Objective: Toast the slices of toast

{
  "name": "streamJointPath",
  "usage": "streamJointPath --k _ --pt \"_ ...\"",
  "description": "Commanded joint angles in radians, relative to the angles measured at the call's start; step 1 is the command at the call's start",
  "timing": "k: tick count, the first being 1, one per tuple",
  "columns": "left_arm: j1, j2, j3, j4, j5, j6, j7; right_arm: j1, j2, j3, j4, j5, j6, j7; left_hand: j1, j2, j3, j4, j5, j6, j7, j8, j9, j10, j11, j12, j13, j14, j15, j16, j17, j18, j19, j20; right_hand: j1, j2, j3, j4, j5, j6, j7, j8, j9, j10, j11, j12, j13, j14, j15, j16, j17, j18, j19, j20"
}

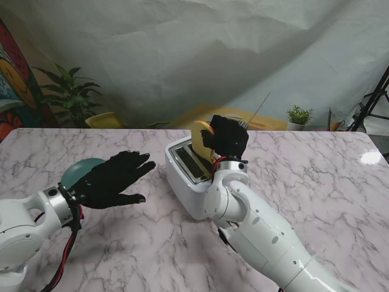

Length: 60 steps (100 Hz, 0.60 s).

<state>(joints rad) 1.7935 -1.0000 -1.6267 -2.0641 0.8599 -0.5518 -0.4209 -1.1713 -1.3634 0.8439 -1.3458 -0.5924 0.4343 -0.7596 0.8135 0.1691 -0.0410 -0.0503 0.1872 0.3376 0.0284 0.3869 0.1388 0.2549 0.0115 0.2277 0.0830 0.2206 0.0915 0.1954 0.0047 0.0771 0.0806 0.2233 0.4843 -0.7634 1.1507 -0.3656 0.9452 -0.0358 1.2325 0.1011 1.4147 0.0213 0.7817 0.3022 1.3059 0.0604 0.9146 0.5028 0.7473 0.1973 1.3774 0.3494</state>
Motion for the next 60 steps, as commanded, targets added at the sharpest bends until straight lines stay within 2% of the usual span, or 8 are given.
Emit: streamJointPath --k 1,25,60 --pt "0.002 0.0 0.001 0.003 0.002 -0.004 -0.012 0.0 -0.008 -0.004 0.012 0.003 0.012 -0.006 0.003 0.048 -0.004 0.007 -0.004 0.013 0.002 -0.009 -0.024 -0.011 -0.008 0.014 -0.034 -0.003 -0.005 -0.005 -0.003 -0.044 -0.044 0.009 -0.002 -0.044 -0.016 0.029 0.03 -0.038 0.075 -0.001 0.053 -0.002 0.047 -0.004 0.013 -0.027 0.04 0.017 0.013 0.005 0.032 0.002" --pt "0.001 -0.001 0.005 0.007 0.005 -0.008 -0.006 -0.004 -0.01 -0.004 0.01 0.007 0.03 0.0 0.003 0.049 -0.004 0.007 -0.005 0.014 0.001 -0.009 -0.025 -0.011 -0.009 0.014 -0.035 -0.003 -0.006 -0.005 -0.003 -0.045 -0.045 0.009 0.004 -0.046 -0.018 0.031 0.033 -0.032 0.079 -0.006 0.051 0.004 0.058 -0.005 0.012 -0.021 0.051 0.019 0.017 0.011 0.036 0.001" --pt "-0.018 -0.005 0.023 0.026 0.009 -0.013 0.026 -0.013 0.012 0.004 -0.01 -0.021 0.033 0.039 0.001 0.054 -0.004 0.007 -0.005 0.015 0.002 -0.009 -0.025 -0.012 -0.008 0.015 -0.033 -0.003 -0.005 -0.004 -0.002 -0.046 -0.044 0.009 0.011 -0.053 -0.023 0.032 0.038 -0.04 0.076 -0.013 0.05 0.01 0.062 -0.008 0.011 -0.017 0.059 0.02 0.015 0.018 0.036 -0.002"
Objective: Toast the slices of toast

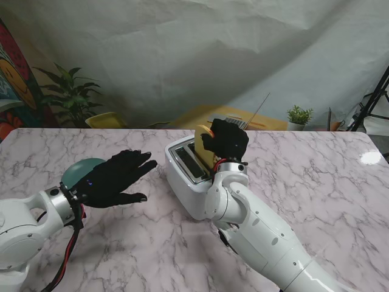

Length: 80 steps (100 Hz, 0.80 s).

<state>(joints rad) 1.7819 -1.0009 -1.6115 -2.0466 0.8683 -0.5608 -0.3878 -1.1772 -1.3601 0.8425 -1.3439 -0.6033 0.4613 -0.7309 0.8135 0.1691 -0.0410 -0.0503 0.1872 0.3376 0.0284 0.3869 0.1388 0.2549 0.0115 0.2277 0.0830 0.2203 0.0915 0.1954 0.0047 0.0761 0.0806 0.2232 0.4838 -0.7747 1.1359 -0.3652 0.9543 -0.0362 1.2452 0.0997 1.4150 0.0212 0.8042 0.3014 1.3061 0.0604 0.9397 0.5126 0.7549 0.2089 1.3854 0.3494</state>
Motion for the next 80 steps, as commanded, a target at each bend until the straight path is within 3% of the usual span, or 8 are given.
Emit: streamJointPath --k 1,64,80 --pt "-0.008 -0.004 0.009 0.009 0.001 -0.004 -0.007 -0.007 0.009 0.006 -0.012 -0.011 0.006 0.012 0.001 0.055 -0.004 0.007 -0.005 0.014 0.002 -0.009 -0.025 -0.011 -0.008 0.015 -0.034 -0.003 -0.005 -0.004 -0.002 -0.045 -0.044 0.009 0.012 -0.041 -0.008 0.032 0.029 -0.04 0.062 -0.012 0.049 0.01 0.039 -0.008 0.01 -0.017 0.034 0.01 0.008 0.006 0.028 -0.002" --pt "-0.054 -0.005 0.057 0.024 0.003 0.007 0.003 -0.023 0.063 0.004 0.009 -0.087 -0.052 0.088 0.001 0.057 -0.005 0.007 -0.005 0.015 0.002 -0.008 -0.025 -0.011 -0.008 0.015 -0.033 -0.003 -0.003 -0.004 -0.001 -0.045 -0.044 0.009 0.032 -0.05 -0.031 0.037 0.029 -0.092 0.049 -0.027 0.047 0.006 -0.006 -0.03 0.007 -0.007 -0.008 -0.007 -0.023 0.013 0.011 -0.007" --pt "-0.051 -0.005 0.056 0.021 0.003 0.009 0.003 -0.026 0.078 -0.009 0.005 -0.107 -0.066 0.126 0.001 0.058 -0.004 0.007 -0.005 0.014 0.002 -0.008 -0.025 -0.011 -0.008 0.015 -0.033 -0.003 -0.004 -0.004 -0.001 -0.045 -0.044 0.009 0.037 -0.038 -0.038 0.042 0.009 -0.13 0.044 -0.014 0.048 0.005 -0.062 -0.049 0.005 0.007 -0.062 -0.024 -0.059 0.026 -0.002 -0.003"
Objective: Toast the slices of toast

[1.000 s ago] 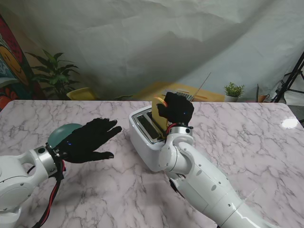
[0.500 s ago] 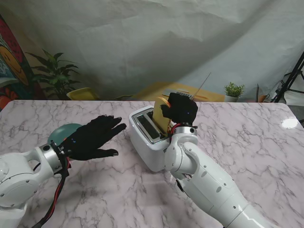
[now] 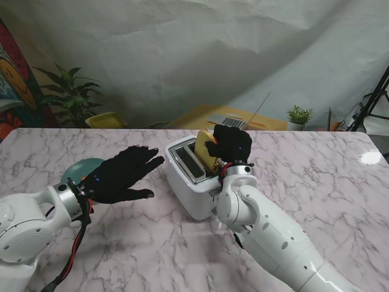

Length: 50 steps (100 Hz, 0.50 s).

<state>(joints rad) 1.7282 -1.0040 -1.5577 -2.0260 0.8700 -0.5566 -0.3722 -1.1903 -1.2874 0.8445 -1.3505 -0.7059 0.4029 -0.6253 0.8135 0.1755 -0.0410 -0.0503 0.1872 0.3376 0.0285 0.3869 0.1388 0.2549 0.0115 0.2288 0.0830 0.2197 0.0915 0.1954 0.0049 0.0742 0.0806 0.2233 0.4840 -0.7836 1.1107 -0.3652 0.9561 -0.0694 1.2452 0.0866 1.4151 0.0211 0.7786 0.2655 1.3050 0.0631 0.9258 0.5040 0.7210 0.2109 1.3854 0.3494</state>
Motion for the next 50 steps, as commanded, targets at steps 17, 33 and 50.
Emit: streamJointPath --k 17,33,50 --pt "0.008 -0.003 0.0 -0.002 0.002 0.009 -0.011 -0.02 0.021 -0.014 -0.011 -0.021 -0.009 0.069 0.001 0.05 -0.005 0.007 -0.004 0.014 0.002 -0.008 -0.025 -0.012 -0.008 0.014 -0.033 -0.002 -0.003 -0.004 -0.001 -0.043 -0.044 0.009 0.032 -0.02 -0.035 0.043 -0.018 -0.163 0.035 0.033 -0.005 -0.014 -0.058 0.012 0.0 0.019 -0.187 -0.047 -0.091 0.042 -0.033 0.011" --pt "0.011 -0.003 -0.002 -0.004 0.003 0.01 -0.009 -0.022 0.041 -0.017 -0.03 -0.056 -0.007 0.118 0.002 0.05 -0.005 0.007 -0.004 0.014 0.002 -0.008 -0.025 -0.011 -0.008 0.014 -0.033 -0.002 -0.003 -0.004 -0.001 -0.042 -0.044 0.009 0.017 -0.017 -0.047 0.039 -0.041 -0.202 0.035 0.064 -0.067 -0.022 -0.063 0.034 -0.025 0.033 -0.301 -0.054 -0.14 0.049 -0.053 0.023" --pt "0.013 -0.003 -0.003 -0.004 0.004 0.011 -0.008 -0.029 0.05 -0.017 -0.05 -0.063 0.006 0.156 0.004 0.047 -0.004 0.007 -0.005 0.014 0.002 -0.008 -0.026 -0.009 -0.008 0.014 -0.034 -0.002 -0.004 -0.004 -0.001 -0.043 -0.044 0.009 -0.014 -0.017 -0.079 0.027 -0.073 -0.208 0.042 0.114 -0.193 -0.008 -0.071 0.044 -0.124 0.046 -0.386 -0.047 -0.211 0.054 -0.085 0.033"
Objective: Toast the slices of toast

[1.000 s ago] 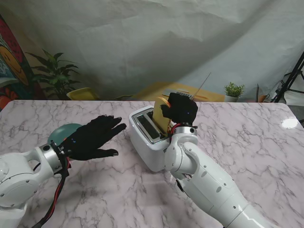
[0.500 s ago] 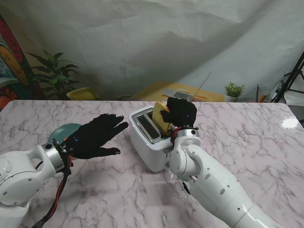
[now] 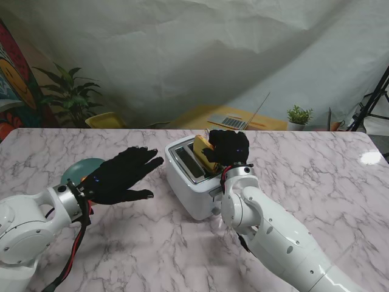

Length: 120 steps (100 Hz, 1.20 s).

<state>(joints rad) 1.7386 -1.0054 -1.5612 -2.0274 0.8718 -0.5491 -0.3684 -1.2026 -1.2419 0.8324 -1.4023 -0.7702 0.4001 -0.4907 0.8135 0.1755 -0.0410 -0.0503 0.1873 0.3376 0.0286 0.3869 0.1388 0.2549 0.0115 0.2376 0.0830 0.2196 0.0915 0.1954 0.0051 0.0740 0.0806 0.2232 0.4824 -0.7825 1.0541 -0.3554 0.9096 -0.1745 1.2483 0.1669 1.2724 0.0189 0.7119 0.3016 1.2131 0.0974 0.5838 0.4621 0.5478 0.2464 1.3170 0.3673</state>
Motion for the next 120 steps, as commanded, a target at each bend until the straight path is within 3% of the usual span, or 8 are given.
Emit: streamJointPath --k 1,8,16,22,27,56,93,120 --pt "0.003 -0.002 0.001 -0.003 0.002 0.004 -0.012 -0.017 0.005 -0.004 0.0 0.0 0.009 0.024 0.004 0.046 -0.004 0.007 -0.005 0.015 0.002 -0.008 -0.026 -0.01 -0.008 0.005 -0.034 -0.001 -0.004 -0.004 -0.001 -0.043 -0.044 0.009 -0.013 -0.017 -0.026 0.017 -0.031 -0.101 0.037 0.039 -0.059 -0.004 -0.001 0.011 -0.037 0.013 -0.047 -0.005 -0.042 0.019 -0.018 0.017" --pt "0.004 -0.002 0.0 -0.003 0.003 0.005 -0.012 -0.021 0.011 -0.004 -0.01 -0.006 0.012 0.04 0.005 0.046 -0.004 0.007 -0.005 0.015 0.002 -0.008 -0.026 -0.011 -0.008 0.005 -0.033 -0.001 -0.003 -0.004 -0.001 -0.043 -0.044 0.009 -0.028 -0.009 -0.045 0.015 -0.082 -0.067 0.003 0.065 -0.146 0.018 -0.005 0.022 -0.101 0.021 -0.082 -0.01 -0.083 0.021 -0.04 0.023" --pt "0.003 -0.002 0.001 -0.003 0.002 0.007 -0.012 -0.024 0.018 -0.003 -0.024 -0.015 0.02 0.065 0.006 0.045 -0.004 0.007 -0.004 0.015 0.002 -0.008 -0.026 -0.01 -0.008 0.005 -0.034 -0.001 -0.004 -0.005 -0.001 -0.042 -0.044 0.008 -0.068 0.01 -0.029 0.05 -0.151 0.028 -0.118 0.148 -0.27 0.042 0.003 0.047 -0.188 0.028 -0.098 -0.023 -0.132 0.019 -0.067 0.032" --pt "0.003 -0.002 0.001 -0.003 0.002 0.007 -0.012 -0.027 0.021 -0.001 -0.034 -0.017 0.026 0.081 0.006 0.045 -0.004 0.007 -0.005 0.015 0.002 -0.008 -0.026 -0.01 -0.008 0.005 -0.033 -0.001 -0.004 -0.005 -0.001 -0.042 -0.044 0.008 -0.108 0.031 -0.002 0.167 -0.201 0.087 -0.232 0.273 -0.37 0.057 0.015 0.063 -0.263 0.035 -0.095 -0.04 -0.171 0.016 -0.087 0.035" --pt "0.003 -0.002 0.002 -0.003 0.002 0.008 -0.012 -0.029 0.025 0.001 -0.042 -0.019 0.031 0.095 0.005 0.045 -0.004 0.007 -0.005 0.015 0.002 -0.008 -0.026 -0.01 -0.008 0.005 -0.034 -0.001 -0.004 -0.005 -0.001 -0.042 -0.044 0.008 -0.115 0.035 -0.005 0.189 -0.265 0.122 -0.294 0.303 -0.461 0.076 0.02 0.071 -0.332 0.041 -0.093 -0.045 -0.206 0.013 -0.102 0.033" --pt "0.001 -0.003 0.003 -0.001 0.003 0.01 -0.01 -0.044 0.043 0.019 -0.089 -0.028 0.044 0.167 0.005 0.045 -0.004 0.007 -0.005 0.016 0.001 -0.008 -0.027 -0.01 -0.009 0.005 -0.033 0.0 -0.004 -0.005 -0.001 -0.043 -0.044 0.008 -0.158 0.087 -0.091 0.199 -0.517 0.222 -0.542 0.22 -0.847 0.149 0.008 0.07 -0.678 0.059 -0.113 -0.101 -0.399 -0.014 -0.207 -0.007" --pt "-0.001 -0.004 0.003 -0.001 0.01 0.014 -0.005 -0.092 0.056 0.086 -0.173 -0.046 0.001 0.17 0.003 0.045 -0.005 0.007 -0.009 0.017 0.0 -0.009 -0.029 -0.009 -0.009 0.005 -0.035 -0.002 -0.007 -0.006 -0.002 -0.041 -0.045 0.008 -0.214 0.236 -0.306 0.229 -0.651 0.259 -0.713 0.159 -1.046 0.167 -0.046 0.026 -0.883 0.05 -0.197 -0.166 -0.537 -0.056 -0.333 -0.072" --pt "0.021 -0.005 -0.021 -0.008 0.017 0.034 -0.01 -0.208 0.089 0.221 -0.332 -0.124 -0.111 0.186 -0.002 0.034 -0.006 0.007 -0.012 0.02 -0.002 -0.009 -0.032 -0.009 -0.009 0.005 -0.036 0.0 -0.009 -0.006 -0.004 -0.041 -0.046 0.007 -0.239 0.29 -0.37 0.241 -0.699 0.256 -0.812 0.13 -1.107 0.14 -0.111 -0.011 -0.978 0.015 -0.26 -0.205 -0.612 -0.097 -0.417 -0.116"
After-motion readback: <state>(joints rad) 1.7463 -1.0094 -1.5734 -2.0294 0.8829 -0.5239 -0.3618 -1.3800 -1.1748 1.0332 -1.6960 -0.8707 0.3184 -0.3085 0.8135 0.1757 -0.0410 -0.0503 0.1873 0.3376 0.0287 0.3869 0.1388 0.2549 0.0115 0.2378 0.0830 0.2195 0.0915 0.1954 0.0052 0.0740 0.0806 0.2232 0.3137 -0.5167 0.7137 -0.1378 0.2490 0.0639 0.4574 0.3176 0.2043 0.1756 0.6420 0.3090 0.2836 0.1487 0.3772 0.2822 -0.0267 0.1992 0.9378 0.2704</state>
